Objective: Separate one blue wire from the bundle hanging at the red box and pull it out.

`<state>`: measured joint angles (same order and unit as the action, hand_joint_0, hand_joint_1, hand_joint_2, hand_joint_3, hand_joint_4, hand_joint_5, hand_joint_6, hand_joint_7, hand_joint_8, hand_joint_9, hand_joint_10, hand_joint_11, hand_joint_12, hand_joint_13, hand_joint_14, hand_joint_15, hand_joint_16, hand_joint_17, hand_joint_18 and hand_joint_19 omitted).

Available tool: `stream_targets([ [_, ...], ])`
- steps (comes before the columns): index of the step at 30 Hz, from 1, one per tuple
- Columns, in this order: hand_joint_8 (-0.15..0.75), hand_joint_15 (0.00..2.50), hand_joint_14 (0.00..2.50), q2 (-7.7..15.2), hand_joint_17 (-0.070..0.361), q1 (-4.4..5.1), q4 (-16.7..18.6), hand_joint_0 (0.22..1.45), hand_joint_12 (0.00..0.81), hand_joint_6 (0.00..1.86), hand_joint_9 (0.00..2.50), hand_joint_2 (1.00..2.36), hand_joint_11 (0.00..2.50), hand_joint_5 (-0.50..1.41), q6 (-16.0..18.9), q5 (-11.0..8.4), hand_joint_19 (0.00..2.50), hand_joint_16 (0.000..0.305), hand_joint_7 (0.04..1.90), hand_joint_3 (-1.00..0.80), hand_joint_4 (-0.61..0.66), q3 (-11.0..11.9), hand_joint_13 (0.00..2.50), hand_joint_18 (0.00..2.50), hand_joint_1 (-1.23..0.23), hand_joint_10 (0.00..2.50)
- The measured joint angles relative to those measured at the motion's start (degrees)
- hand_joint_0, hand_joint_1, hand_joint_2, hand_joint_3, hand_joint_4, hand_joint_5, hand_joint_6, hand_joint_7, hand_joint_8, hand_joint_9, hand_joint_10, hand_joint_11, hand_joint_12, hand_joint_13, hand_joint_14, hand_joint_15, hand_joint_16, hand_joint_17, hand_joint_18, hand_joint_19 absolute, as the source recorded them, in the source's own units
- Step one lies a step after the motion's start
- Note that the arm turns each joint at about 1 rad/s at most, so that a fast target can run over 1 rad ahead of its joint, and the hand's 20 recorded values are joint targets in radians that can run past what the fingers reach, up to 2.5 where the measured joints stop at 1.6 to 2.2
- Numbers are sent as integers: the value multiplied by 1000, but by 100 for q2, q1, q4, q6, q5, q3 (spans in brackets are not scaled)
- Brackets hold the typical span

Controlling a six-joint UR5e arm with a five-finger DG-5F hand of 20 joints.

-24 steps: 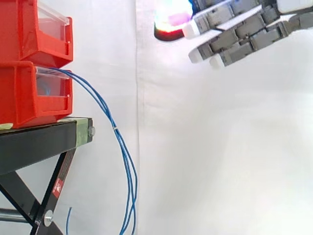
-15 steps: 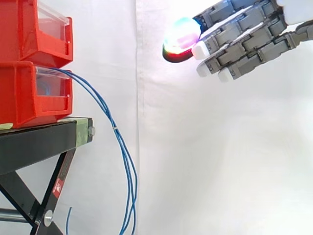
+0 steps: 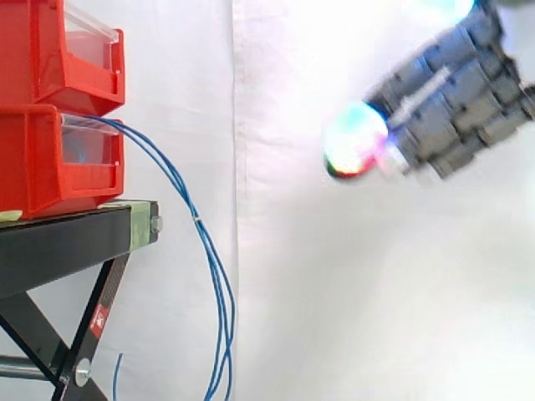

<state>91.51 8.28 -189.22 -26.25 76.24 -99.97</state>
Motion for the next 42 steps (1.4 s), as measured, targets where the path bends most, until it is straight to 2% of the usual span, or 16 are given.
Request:
stream_targets([
  [3,250,160,4,0,171,40,-162,398,411,502,0,1000,0,-246,-433,-256,108,76,802,-500,296,-291,0,0,-571,0],
  [6,260,154,4,0,172,89,36,392,413,502,0,1000,0,-230,-822,-450,83,77,840,-500,326,-665,0,0,-641,0],
  [10,266,145,3,3,173,156,543,393,414,502,0,1000,0,-222,-1026,-667,74,77,859,-500,340,-1068,0,0,-688,0],
  [13,274,148,5,4,171,212,989,401,414,502,0,1000,0,-210,-1101,-964,72,76,889,-500,360,-1405,0,0,-709,0],
  [16,275,153,4,7,169,267,1448,410,413,502,0,1000,0,-206,-1163,-1296,76,75,902,-500,366,-1624,0,0,-717,0],
  [19,277,152,4,60,165,310,1912,424,409,502,0,1000,0,-199,-1265,-1557,84,73,921,-500,365,-1703,0,0,-712,0],
  [23,283,158,4,383,164,364,2537,433,409,502,0,1000,0,-197,-1353,-1754,95,73,929,-500,368,-1724,0,0,-699,0],
  [26,285,160,4,727,162,395,2983,437,409,502,0,1000,0,-197,-1293,-1792,104,72,930,-500,370,-1714,0,0,-686,0],
  [30,288,163,4,1051,162,431,3577,436,411,502,0,1000,0,-195,-1216,-1804,114,72,931,-500,371,-1705,0,0,-671,0],
  [37,292,169,4,1196,162,512,4636,439,412,502,0,1000,0,-194,-1247,-1830,137,72,936,-500,373,-1656,0,0,-668,0],
  [42,294,172,4,1388,160,577,5293,450,410,502,0,1000,0,-189,-1371,-1877,142,71,970,-500,375,-1500,0,0,-683,0],
])
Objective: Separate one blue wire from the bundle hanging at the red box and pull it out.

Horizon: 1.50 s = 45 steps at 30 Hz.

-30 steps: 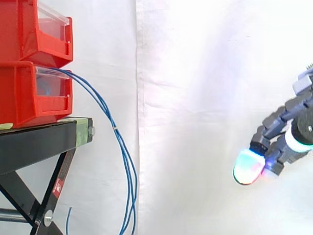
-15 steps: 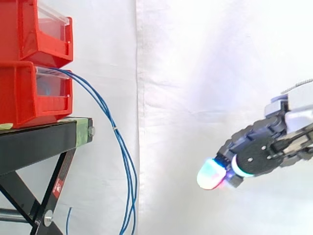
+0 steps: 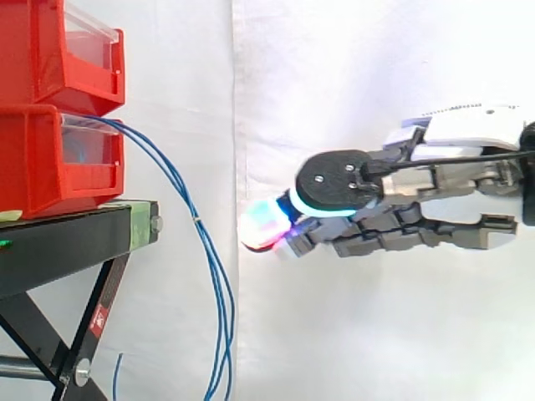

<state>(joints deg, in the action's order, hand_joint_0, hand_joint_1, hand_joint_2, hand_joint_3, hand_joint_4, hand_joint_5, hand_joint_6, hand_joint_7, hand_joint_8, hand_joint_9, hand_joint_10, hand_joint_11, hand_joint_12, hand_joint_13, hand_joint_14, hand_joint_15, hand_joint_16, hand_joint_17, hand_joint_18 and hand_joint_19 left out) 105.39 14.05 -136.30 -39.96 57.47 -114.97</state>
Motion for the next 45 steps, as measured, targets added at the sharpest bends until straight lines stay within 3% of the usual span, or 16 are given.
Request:
stream_targets([
  [8,286,168,5,569,152,26,238,480,400,502,0,1000,0,-178,-17,-2,158,68,1026,-500,373,495,28,0,-708,2],
  [14,289,173,5,843,149,28,250,493,399,502,1,1000,17,-172,-18,32,179,66,1046,-500,375,809,56,30,-704,1],
  [24,316,142,6,883,149,56,186,508,413,502,125,1000,0,-160,-17,48,142,66,1034,-500,388,1059,160,181,-740,0],
  [34,312,155,5,885,143,58,-165,548,402,501,176,1000,29,-138,-31,51,178,63,1160,-500,354,1225,208,240,-762,0],
  [45,325,171,5,884,140,61,12,552,408,500,240,1000,87,-128,-37,45,221,62,1221,-500,343,1344,263,307,-751,1],
])
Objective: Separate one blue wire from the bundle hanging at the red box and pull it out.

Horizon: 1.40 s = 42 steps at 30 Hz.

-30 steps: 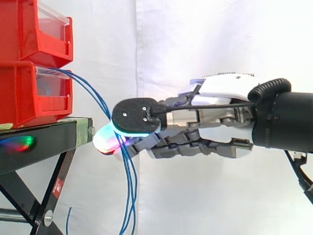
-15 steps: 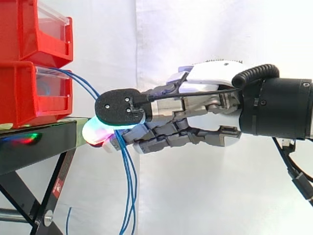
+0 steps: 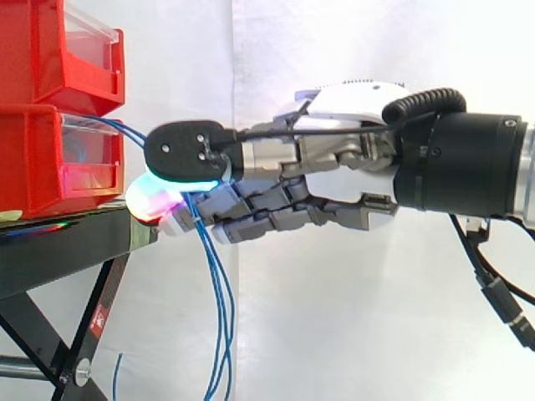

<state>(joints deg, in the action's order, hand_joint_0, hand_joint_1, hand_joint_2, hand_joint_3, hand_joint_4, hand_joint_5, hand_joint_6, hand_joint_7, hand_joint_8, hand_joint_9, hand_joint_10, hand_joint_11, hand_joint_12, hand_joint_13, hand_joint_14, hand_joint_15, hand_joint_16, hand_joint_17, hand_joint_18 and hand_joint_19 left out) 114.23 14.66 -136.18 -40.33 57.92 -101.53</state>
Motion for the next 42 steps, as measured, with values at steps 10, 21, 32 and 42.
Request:
stream_targets([
  [10,334,166,6,1,137,-2,-224,574,412,545,307,1000,101,-124,-1,0,221,61,1222,-500,325,261,324,386,-761,2],
  [21,337,180,6,2,137,2,-379,577,411,546,335,1001,116,-124,13,6,251,61,1209,-500,319,267,346,408,-733,1],
  [32,341,198,7,3,135,0,-862,577,414,546,353,1001,143,-124,49,30,263,60,1213,-494,328,265,364,437,-719,3],
  [42,342,208,7,4,134,-42,-918,589,414,634,367,1005,156,-139,58,178,272,60,1110,-439,307,258,380,448,-721,4],
])
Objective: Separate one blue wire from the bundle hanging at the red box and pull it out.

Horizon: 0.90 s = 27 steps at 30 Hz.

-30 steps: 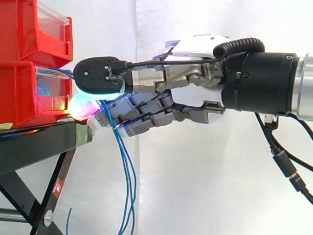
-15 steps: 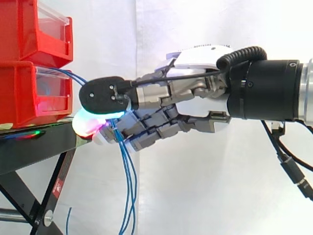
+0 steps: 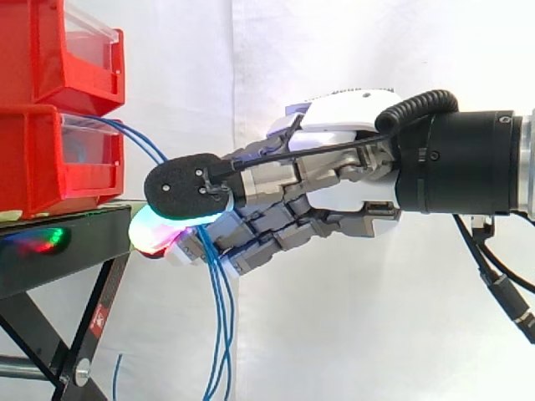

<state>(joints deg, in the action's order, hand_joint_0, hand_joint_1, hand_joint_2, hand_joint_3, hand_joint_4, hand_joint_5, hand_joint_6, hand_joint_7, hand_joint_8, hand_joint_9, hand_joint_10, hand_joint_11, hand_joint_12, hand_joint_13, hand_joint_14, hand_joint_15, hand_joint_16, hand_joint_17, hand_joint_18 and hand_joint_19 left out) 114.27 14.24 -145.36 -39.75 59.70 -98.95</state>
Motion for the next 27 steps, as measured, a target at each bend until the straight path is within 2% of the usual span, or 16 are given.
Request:
stream_targets([
  [17,345,223,7,0,134,-73,-104,589,411,792,383,1005,188,-173,155,170,281,60,922,-437,269,-4,401,474,-718,5],
  [27,345,238,8,-1,133,-134,-147,591,414,842,402,1009,228,-178,232,282,290,59,933,-382,267,-3,421,487,-712,6],
])
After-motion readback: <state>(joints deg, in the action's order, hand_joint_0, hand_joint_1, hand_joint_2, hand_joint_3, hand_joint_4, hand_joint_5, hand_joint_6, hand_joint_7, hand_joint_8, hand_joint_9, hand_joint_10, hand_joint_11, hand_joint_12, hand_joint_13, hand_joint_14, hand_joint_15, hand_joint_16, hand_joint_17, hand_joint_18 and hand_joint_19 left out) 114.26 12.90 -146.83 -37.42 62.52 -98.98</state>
